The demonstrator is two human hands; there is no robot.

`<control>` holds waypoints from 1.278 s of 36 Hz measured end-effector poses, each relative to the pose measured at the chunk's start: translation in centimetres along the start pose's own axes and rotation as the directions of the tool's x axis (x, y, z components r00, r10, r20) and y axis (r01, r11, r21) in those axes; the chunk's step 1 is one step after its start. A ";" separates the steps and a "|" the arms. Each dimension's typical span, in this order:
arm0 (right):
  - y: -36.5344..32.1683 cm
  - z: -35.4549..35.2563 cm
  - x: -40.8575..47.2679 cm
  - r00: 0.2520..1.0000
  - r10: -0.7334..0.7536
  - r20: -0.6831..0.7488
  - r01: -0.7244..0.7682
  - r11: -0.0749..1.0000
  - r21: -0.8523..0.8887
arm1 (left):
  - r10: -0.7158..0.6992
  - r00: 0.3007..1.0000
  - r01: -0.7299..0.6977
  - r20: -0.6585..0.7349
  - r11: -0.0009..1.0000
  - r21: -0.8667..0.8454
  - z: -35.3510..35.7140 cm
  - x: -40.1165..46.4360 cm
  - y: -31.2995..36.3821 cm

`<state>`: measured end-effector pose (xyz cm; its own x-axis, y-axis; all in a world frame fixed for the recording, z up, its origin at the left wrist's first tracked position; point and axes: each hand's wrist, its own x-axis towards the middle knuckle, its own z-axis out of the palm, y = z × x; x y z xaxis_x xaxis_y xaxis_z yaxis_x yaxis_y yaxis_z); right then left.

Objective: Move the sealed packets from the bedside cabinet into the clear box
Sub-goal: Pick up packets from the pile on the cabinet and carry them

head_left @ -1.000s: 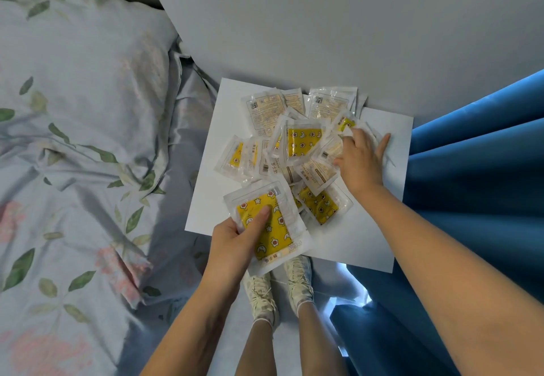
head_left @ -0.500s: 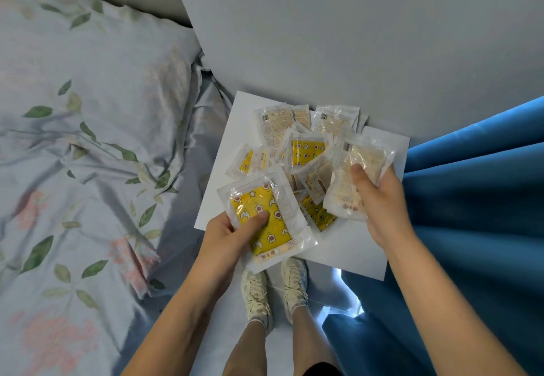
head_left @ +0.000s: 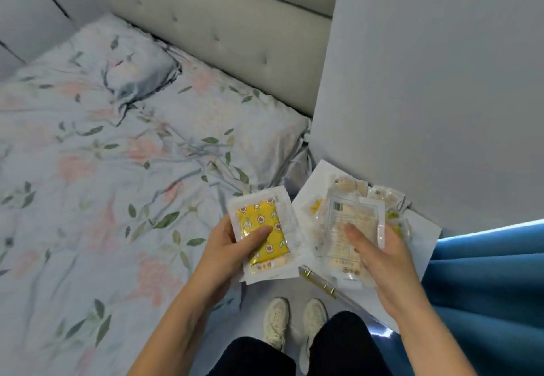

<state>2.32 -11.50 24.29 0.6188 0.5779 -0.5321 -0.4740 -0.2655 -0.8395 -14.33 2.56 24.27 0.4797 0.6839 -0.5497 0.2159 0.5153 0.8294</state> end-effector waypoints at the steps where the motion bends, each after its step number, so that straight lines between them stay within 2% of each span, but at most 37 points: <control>1: -0.4 0.7 -0.8 1.000 -0.011 0.023 0.012 0.999 -0.030 | 0.019 1.000 -0.019 -0.024 1.000 -0.009 -0.6 -1.0 0.3; 8: -2.5 4.2 -5.5 0.979 -0.064 0.195 0.099 0.980 -0.171 | 0.117 0.965 -0.156 -0.236 0.976 -0.153 -3.3 -8.4 1.6; 12: -3.1 5.0 -7.2 0.942 -0.018 0.336 0.115 0.956 -0.271 | 0.133 0.918 -0.216 -0.375 0.958 -0.189 -3.4 -12.8 1.2; 17: -3.5 5.3 -7.8 0.884 0.033 0.467 0.195 0.881 -0.431 | 0.050 0.828 -0.253 -0.559 0.922 -0.293 -2.2 -17.4 -1.5; 21: -3.3 5.8 -8.8 0.809 0.068 0.584 0.253 0.857 -0.450 | -0.036 0.748 -0.290 -0.663 0.880 -0.375 -0.9 -20.7 -3.8; 27: -2.0 8.3 -11.8 0.678 0.173 0.715 0.311 0.814 -0.491 | -0.149 0.593 -0.341 -0.791 0.844 -0.415 -0.7 -26.1 -6.9; 35: 2.0 15.5 -19.4 0.419 0.258 0.871 0.445 0.777 -0.445 | -0.250 0.329 -0.503 -0.911 0.770 -0.393 -4.3 -34.5 -10.8; 41: 8.4 21.5 -28.4 0.232 0.375 0.898 0.503 0.743 -0.440 | -0.388 0.134 -0.614 -0.912 0.690 -0.384 -8.4 -42.8 -15.7; 46: 14.7 25.5 -37.0 0.137 0.433 0.891 0.518 0.735 -0.437 | -0.446 0.008 -0.644 -0.895 0.682 -0.346 -12.6 -50.4 -20.2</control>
<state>-43.49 -17.08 34.44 -0.6784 0.6518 -0.3390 0.2462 -0.2330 -0.9408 -53.59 -35.83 33.93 -0.8537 0.2380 -0.4633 -0.4556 0.0896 0.8856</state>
